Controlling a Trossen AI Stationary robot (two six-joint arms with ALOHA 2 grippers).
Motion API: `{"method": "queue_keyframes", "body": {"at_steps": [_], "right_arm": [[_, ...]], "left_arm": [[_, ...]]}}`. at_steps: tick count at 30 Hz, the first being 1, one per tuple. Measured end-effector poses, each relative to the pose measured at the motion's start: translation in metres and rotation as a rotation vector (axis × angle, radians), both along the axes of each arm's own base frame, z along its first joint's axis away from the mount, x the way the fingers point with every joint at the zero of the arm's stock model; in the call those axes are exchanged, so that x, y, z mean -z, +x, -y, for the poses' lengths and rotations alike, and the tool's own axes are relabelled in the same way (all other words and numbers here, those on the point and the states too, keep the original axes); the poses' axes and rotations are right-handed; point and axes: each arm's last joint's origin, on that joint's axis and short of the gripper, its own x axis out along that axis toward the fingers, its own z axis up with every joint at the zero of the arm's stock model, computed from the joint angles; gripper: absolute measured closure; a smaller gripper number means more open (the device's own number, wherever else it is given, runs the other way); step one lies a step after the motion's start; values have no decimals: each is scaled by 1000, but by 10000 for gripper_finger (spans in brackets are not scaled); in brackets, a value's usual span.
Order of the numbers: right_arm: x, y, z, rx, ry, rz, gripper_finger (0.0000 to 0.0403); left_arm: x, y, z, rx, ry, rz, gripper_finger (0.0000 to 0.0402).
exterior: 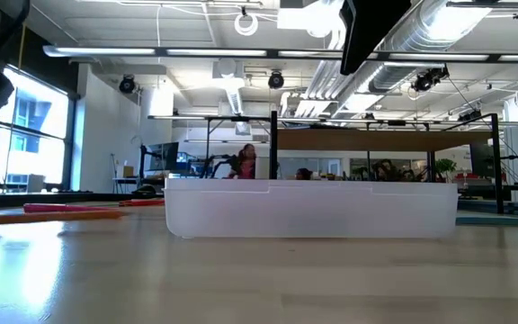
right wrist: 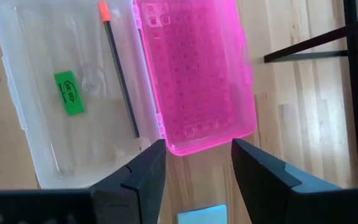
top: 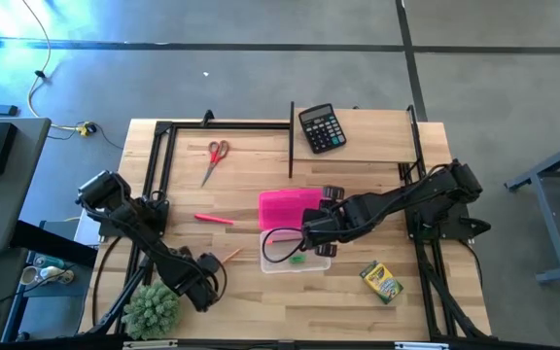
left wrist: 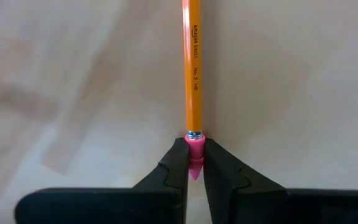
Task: Pack school essentials
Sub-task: Put the orange pencil into the transparent box
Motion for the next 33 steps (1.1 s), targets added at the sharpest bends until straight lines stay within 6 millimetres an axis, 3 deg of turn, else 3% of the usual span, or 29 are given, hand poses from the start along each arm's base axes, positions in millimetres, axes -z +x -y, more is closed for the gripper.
{"method": "queue_keyframes", "body": {"at_steps": [7, 13, 29, 33], "right_arm": [[-8, -6, 2, 4, 4, 18, 229], [-22, -15, 5, 29, 13, 69, 229], [-60, -43, 18, 115, 7, 239, 229], [-66, -48, 21, 153, -26, 280, 229]], "left_arm": [[-22, -9, -12, -20, 45, 7, 379], [-41, -3, -29, 12, 26, 83, 379], [-112, 67, -92, 271, 106, 376, 378], [-119, 83, -108, 330, 120, 449, 378]]}}
